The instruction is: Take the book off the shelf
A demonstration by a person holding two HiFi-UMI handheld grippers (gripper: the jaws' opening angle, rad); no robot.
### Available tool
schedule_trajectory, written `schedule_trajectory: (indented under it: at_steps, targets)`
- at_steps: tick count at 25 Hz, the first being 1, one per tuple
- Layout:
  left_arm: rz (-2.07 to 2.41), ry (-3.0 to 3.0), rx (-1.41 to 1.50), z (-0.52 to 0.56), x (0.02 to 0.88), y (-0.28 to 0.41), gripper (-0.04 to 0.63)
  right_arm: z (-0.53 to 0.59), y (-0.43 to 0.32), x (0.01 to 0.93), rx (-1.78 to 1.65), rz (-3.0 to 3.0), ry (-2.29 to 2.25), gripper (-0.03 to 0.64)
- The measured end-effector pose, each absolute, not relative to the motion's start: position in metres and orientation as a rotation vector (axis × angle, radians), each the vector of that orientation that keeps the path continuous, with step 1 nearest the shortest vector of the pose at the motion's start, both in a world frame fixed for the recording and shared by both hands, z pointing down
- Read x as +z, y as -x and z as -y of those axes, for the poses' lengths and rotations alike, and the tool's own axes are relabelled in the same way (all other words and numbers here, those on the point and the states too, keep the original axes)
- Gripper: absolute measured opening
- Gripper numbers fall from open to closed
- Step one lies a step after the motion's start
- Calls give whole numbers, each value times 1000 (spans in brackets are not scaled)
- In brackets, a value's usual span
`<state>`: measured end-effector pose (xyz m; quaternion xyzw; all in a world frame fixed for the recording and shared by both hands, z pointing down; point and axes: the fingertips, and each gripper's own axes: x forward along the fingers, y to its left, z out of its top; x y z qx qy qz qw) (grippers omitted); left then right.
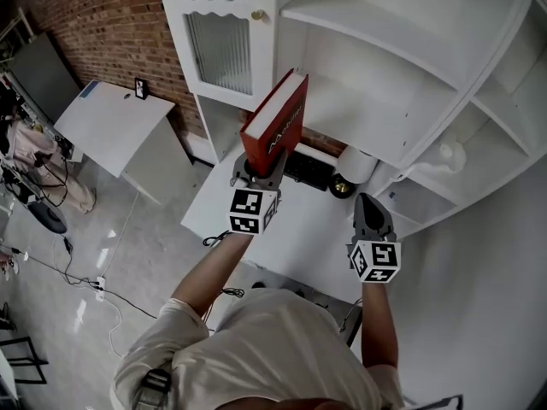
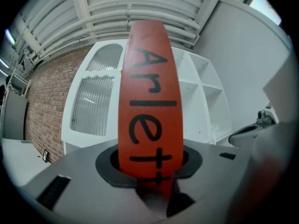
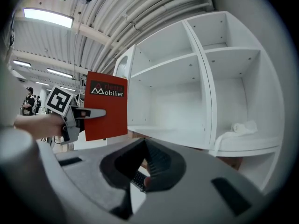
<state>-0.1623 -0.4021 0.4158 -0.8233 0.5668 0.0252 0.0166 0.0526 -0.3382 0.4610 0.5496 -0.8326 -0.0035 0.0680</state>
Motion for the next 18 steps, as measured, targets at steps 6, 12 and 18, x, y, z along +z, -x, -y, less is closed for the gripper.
schedule_trajectory:
  at_steps: [6, 12, 18]
  targets:
    - [-1847, 2550, 52, 385, 439, 166, 149, 337, -58, 465, 24, 2570, -1605, 0]
    - [-1895, 2511, 34, 371, 448, 176, 150, 342, -59, 472, 57, 2604, -1578, 0]
    - [-1929, 2504, 52, 366, 455, 177, 150, 345, -57, 467, 19, 2644, -1527, -2]
